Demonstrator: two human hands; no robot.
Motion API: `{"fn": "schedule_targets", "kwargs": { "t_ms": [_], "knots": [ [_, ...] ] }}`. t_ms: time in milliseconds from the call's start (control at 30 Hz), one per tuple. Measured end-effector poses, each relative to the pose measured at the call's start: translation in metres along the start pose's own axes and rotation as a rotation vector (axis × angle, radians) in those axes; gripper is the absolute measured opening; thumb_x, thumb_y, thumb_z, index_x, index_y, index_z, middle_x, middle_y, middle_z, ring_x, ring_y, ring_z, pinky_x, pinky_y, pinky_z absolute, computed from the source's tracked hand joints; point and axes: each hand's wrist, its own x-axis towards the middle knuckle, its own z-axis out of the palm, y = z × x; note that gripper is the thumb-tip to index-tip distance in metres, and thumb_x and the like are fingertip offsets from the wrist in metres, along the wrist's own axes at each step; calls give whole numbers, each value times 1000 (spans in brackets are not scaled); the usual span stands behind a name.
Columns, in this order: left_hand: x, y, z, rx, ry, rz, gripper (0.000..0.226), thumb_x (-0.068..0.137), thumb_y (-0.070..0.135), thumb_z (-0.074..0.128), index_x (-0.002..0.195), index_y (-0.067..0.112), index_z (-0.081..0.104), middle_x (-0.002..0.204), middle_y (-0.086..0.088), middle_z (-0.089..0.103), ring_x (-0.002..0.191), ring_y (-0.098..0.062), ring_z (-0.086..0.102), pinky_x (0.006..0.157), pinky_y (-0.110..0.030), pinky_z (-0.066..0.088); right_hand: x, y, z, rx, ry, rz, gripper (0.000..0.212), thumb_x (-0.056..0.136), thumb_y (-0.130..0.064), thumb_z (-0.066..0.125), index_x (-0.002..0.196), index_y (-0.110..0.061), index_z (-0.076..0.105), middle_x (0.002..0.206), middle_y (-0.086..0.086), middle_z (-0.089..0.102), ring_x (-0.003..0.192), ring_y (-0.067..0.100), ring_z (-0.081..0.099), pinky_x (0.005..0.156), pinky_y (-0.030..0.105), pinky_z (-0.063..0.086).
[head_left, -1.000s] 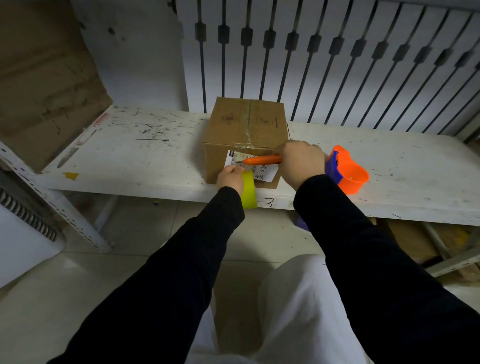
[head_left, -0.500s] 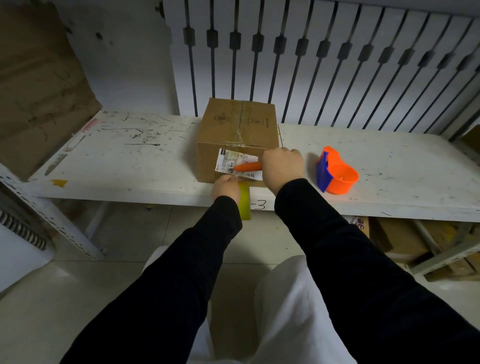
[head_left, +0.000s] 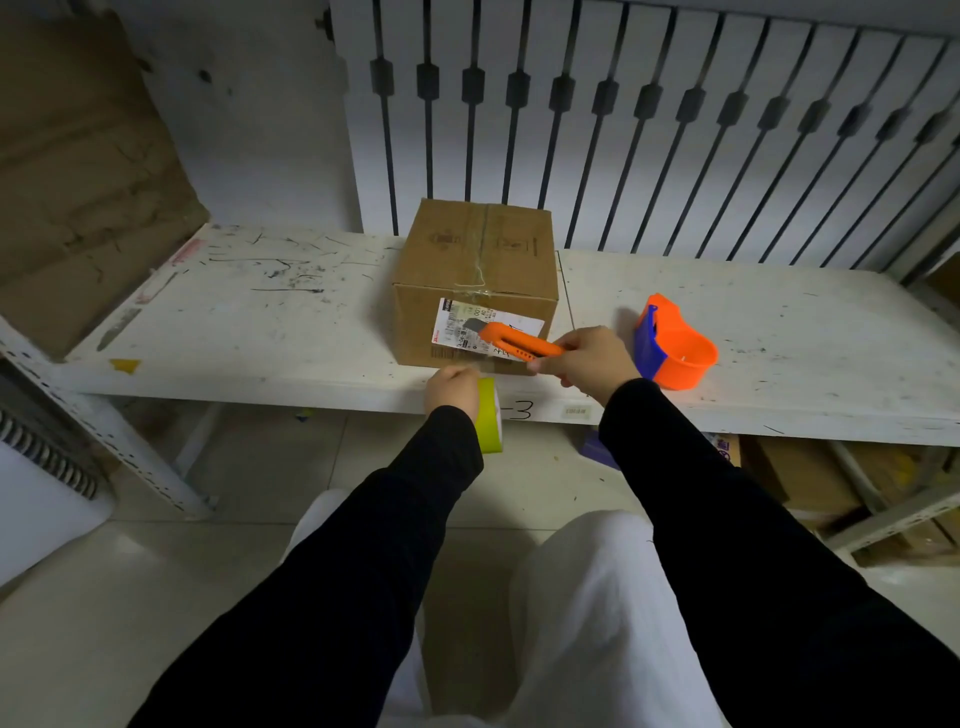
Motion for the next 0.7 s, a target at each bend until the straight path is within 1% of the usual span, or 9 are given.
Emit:
{"fn": "schedule_targets", "kwargs": {
  "t_ms": [67,133,167,267,333,433,533,633,700],
  "knots": [
    [-3,2,2,0,1,17,30,94,17,48,119,3,60,127,-15,59,107,-29,54,96,-32,40,-6,4,-1,186,-10,60,33,78,-38,70,92,-9,64,80,4,61,66,13,55,57,22,44],
    [-7,4,4,-8,-3,39,30,93,17,50,117,3,60,125,-15,60,96,-24,50,88,-28,38,-10,10,-3,354,-2,65,30,82,-37,66,88,-8,64,81,6,64,61,12,55,51,20,41],
    [-9,5,5,-10,-8,51,30,93,17,51,117,2,61,125,-15,60,96,-23,50,87,-27,37,-12,12,-4,444,-4,57,26,84,-34,64,85,-9,64,80,6,65,59,12,55,50,20,41],
    [-15,11,11,4,-33,98,29,92,16,52,116,2,61,128,-14,59,113,-30,53,95,-29,39,-15,17,-9,607,-7,42,21,88,-30,60,89,-9,63,72,2,65,52,10,54,45,18,40],
    [-19,16,17,15,-66,117,30,92,16,52,117,2,60,132,-14,57,119,-30,52,94,-29,38,-15,20,-12,659,17,50,20,90,-31,57,89,-12,63,73,0,66,50,8,55,42,16,42],
    [-24,22,27,34,-110,144,29,92,16,52,114,0,60,124,-15,59,117,-30,53,90,-30,39,-13,28,-15,750,70,83,19,92,-31,54,90,-14,62,75,0,66,55,10,56,43,17,43],
    [-30,26,37,46,-145,181,28,91,15,53,112,-1,62,101,-9,55,99,-25,52,80,-25,34,-10,36,-18,864,123,128,22,92,-26,54,103,-8,61,76,1,66,56,10,58,42,17,43],
    [-33,28,47,51,-169,191,27,90,15,55,110,-1,62,101,-12,57,95,-24,51,80,-27,37,-8,44,-22,975,160,139,17,94,-15,49,105,-4,58,76,4,64,60,14,57,49,21,45],
    [-35,29,54,40,-180,184,23,89,17,57,106,3,62,106,-16,59,96,-26,53,87,-35,44,-6,50,-24,1046,169,139,19,95,-8,46,109,1,56,77,6,61,61,16,55,49,21,45]
  ]
}}
